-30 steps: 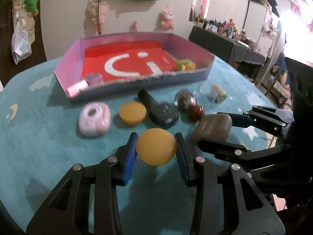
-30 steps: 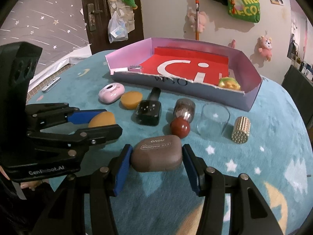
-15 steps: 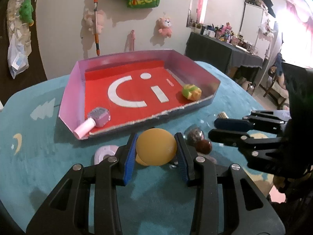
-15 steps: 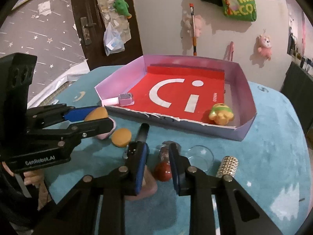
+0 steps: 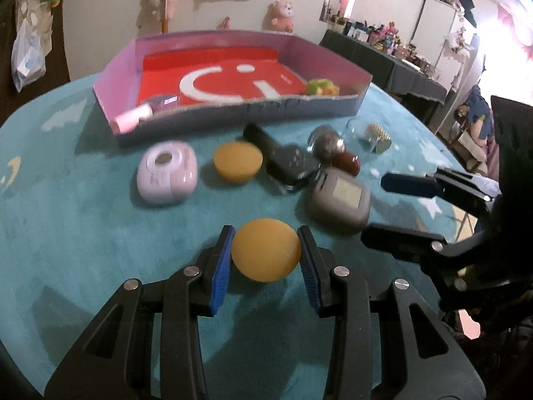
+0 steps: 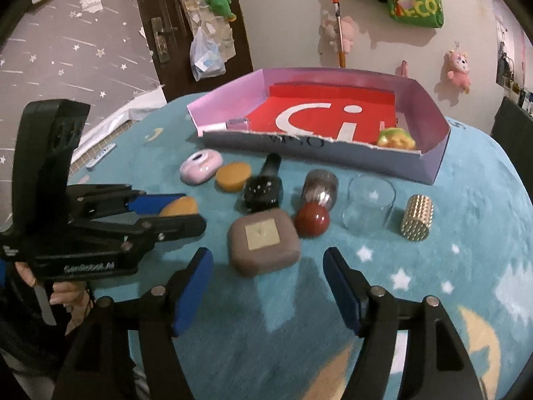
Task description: Organize rigid objects
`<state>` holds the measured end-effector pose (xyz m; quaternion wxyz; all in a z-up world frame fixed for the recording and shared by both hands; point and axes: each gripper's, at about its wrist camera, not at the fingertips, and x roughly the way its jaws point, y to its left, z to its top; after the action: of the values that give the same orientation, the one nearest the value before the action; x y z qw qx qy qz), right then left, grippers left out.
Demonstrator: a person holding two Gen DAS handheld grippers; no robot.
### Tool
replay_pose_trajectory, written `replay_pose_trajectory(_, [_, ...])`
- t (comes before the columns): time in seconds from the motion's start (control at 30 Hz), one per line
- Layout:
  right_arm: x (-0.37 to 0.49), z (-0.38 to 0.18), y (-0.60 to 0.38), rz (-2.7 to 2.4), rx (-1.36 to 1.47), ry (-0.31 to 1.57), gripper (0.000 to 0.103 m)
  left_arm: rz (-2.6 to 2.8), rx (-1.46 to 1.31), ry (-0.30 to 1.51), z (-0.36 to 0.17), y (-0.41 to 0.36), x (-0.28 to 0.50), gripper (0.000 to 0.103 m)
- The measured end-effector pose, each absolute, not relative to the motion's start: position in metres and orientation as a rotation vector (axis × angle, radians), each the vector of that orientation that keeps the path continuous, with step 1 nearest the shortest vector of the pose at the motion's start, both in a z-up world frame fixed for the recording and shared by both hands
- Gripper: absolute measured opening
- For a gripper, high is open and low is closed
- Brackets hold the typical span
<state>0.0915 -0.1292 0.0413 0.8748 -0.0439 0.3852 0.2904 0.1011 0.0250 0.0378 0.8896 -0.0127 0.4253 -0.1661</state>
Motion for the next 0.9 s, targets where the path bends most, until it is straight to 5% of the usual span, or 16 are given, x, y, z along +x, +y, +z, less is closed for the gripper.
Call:
replay_pose_trajectory(0.13, [0.095,0.037,-0.123,0.56,-0.132,0.804,0.072,-0.341,-0.031,0.876,0.037,0.025,0.098,0.036])
replay_pose_trajectory(0.27, [0.104,0.034,-0.118,0.534,-0.134,0.824,0.072,-0.359,-0.032,0.874,0.036,0.023,0.097,0.047])
replay_pose_trajectory(0.5, [0.107,0.029,-0.112,0.543,-0.136,0.851,0.065,-0.36,-0.025,0.872,0.038,0.022,0.097,0.048])
replay_pose_trajectory(0.57, [0.106,0.029,-0.11,0.552,-0.14,0.849,0.056,-0.358,-0.018,0.869,0.038,0.022,0.096,0.048])
replay_pose_trajectory(0.9, [0.093,0.03,-0.112,0.568,-0.146,0.832,0.055,-0.36,-0.011,0.856,0.036,0.025,0.095,0.048])
